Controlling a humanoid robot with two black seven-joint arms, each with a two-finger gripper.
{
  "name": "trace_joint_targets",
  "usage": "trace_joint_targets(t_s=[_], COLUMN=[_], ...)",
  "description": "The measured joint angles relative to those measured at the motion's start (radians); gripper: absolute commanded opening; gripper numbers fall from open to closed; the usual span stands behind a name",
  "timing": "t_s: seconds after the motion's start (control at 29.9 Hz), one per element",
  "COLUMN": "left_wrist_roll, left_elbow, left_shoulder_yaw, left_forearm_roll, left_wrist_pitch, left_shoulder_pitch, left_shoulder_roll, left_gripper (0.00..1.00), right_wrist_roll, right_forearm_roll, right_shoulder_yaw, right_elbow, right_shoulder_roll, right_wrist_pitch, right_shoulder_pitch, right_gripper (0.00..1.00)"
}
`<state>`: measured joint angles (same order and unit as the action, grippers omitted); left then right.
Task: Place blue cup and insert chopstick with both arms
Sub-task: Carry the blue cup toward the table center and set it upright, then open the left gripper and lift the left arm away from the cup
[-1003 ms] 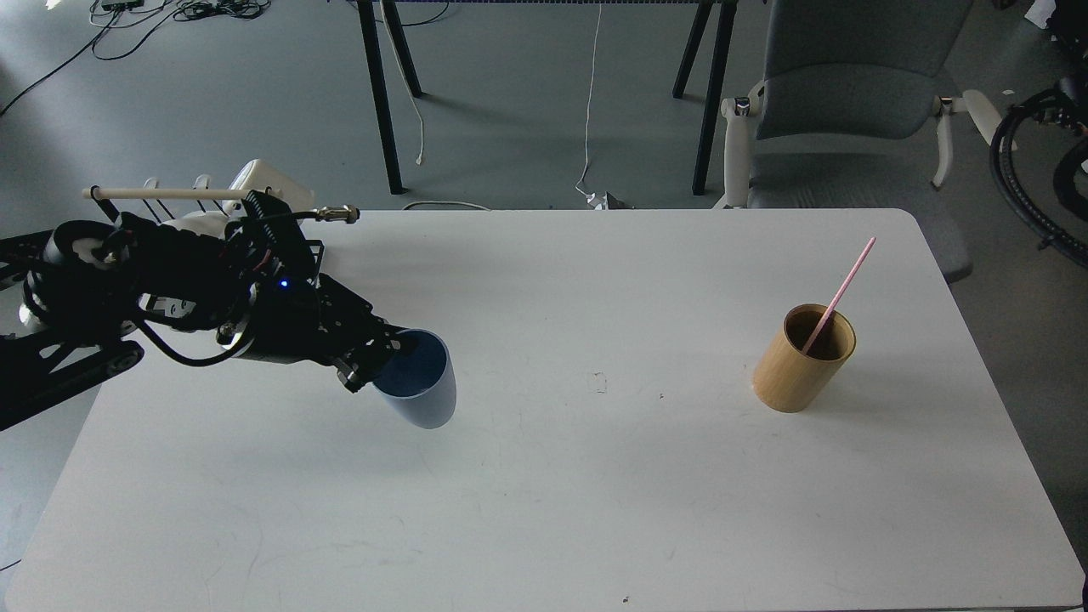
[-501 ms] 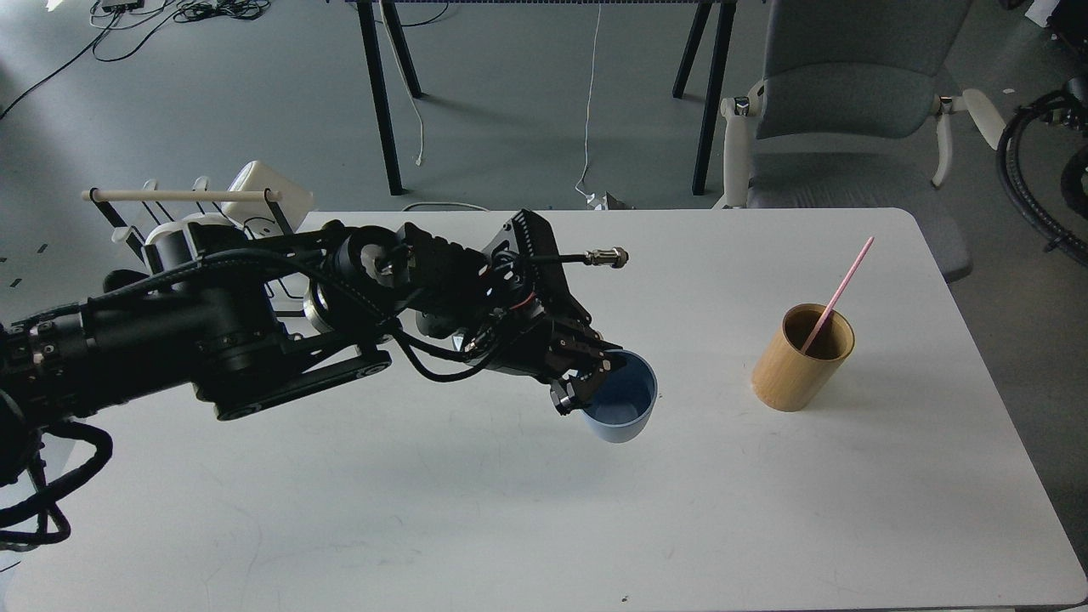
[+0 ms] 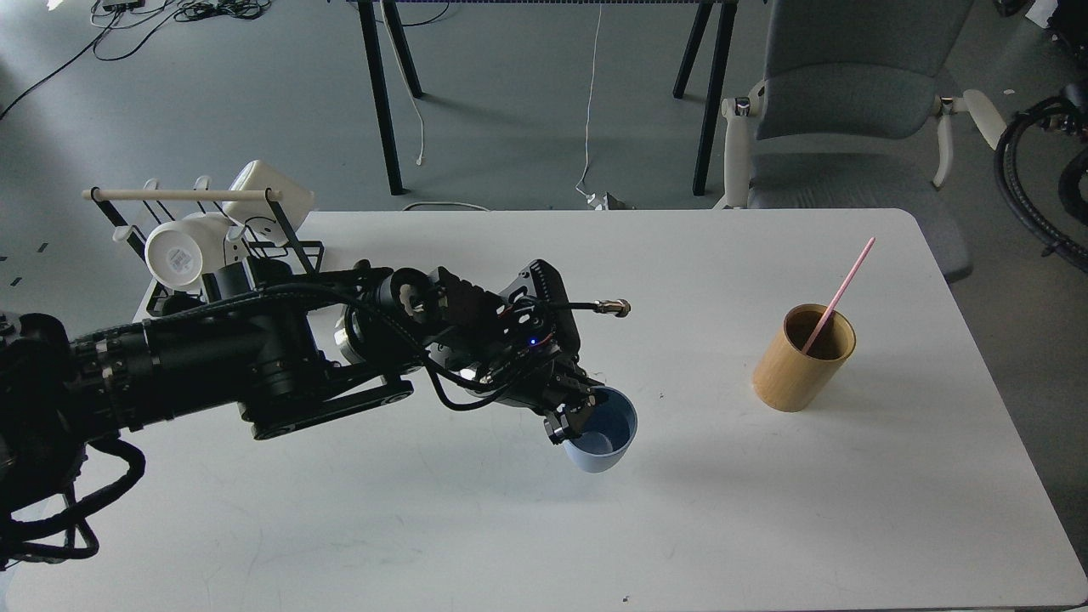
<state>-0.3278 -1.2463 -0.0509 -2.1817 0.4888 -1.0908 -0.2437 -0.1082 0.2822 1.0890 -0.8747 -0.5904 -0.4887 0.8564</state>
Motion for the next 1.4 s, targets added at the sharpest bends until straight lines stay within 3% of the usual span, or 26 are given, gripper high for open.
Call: trace_joint_targets(t_s=[0.37, 0.5, 0.74, 0.84, 0.9, 1.07, 1.24, 1.4], left_wrist_roll=[0.003, 0.009, 0.019, 0.022, 0.022, 0.018, 0.004, 0.004], left_elbow=[0.03, 0.032, 0.033, 0.032, 0.031, 0.017, 0.013, 0.059], left_shoulder_yaw=[0.026, 0.026, 0.024, 0.022, 0.019, -0.037, -0.256, -0.455], left_forearm_roll=[0.0, 0.0, 0.0, 0.0, 0.0, 0.0, 0.143, 0.543], left_wrist_pitch=[0.0, 0.0, 0.0, 0.0, 0.0, 0.0, 0.0, 0.0], left_shoulder_pitch=[0.021, 0.028, 0.041, 0.042, 0.042, 0.043, 0.042, 0.04], left_shoulder_roll=[0.014, 0.013, 0.014, 0.014, 0.012, -0.008, -0.04, -0.068], left_gripper=[0.07, 0.13, 0.16, 0.3, 0.49, 0.83, 0.99, 0.99], right_wrist_roll=[0.0, -0.001, -0.001, -0.001, -0.001, -0.001, -0.001, -0.001], right_forearm_roll=[0.0, 0.0, 0.0, 0.0, 0.0, 0.0, -0.058, -0.304], right_shoulder_yaw=[0.005, 0.005, 0.005, 0.005, 0.006, 0.008, -0.029, -0.071], right_elbow=[-0.008, -0.009, -0.01, -0.012, -0.013, -0.038, -0.138, -0.316], right_shoulder_roll=[-0.005, -0.008, -0.016, -0.019, -0.02, -0.05, -0.13, -0.23], right_wrist_pitch=[0.0, 0.0, 0.0, 0.0, 0.0, 0.0, 0.1, 0.229], right_shoulder_pitch=[-0.033, -0.035, -0.04, -0.045, -0.049, -0.064, -0.092, -0.104], right_gripper=[1.0, 1.0, 1.0, 1.0, 1.0, 1.0, 1.0, 1.0])
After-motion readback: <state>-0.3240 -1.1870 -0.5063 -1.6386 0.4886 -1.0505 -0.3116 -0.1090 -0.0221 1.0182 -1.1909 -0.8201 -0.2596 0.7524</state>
